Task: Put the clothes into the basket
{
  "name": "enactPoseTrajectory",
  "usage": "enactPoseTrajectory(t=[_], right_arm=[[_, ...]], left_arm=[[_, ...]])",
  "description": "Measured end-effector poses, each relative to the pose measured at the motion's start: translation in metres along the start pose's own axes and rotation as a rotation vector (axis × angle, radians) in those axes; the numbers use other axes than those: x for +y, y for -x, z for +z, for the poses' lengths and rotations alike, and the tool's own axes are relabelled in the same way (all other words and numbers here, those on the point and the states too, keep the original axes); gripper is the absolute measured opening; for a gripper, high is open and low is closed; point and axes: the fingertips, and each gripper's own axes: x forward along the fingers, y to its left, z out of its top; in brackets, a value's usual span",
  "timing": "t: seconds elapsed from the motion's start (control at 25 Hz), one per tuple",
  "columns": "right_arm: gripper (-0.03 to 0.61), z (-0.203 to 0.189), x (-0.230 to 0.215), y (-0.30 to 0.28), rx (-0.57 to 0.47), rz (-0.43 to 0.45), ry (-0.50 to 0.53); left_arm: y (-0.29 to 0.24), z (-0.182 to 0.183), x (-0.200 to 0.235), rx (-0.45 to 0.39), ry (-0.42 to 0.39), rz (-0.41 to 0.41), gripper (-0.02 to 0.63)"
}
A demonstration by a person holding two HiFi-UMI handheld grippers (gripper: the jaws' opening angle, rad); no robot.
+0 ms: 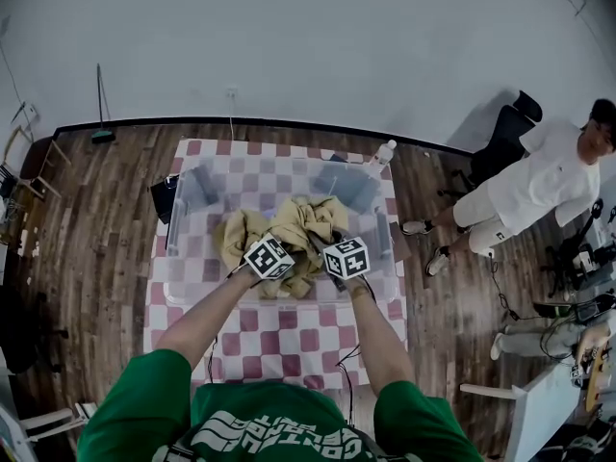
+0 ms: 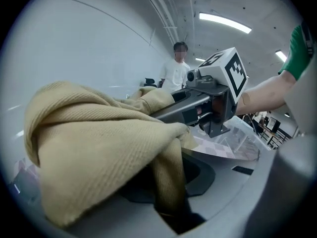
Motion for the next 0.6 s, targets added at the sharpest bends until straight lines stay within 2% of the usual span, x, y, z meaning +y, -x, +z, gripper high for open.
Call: enactPoseTrajectory(t=[0.32, 0.6], right_arm=[[0.106, -0.047, -0.008, -0.037, 0.175, 0.039, -0.04], [0.106, -0.077, -0.011, -0.056, 0.272, 0.055, -0.067]], left_arm=[[-0.028, -0.04, 0.01, 0.1, 0.073, -0.016, 0.083], [-0.044, -0.064, 0.014, 0.166, 0.138, -0.014, 0.083]])
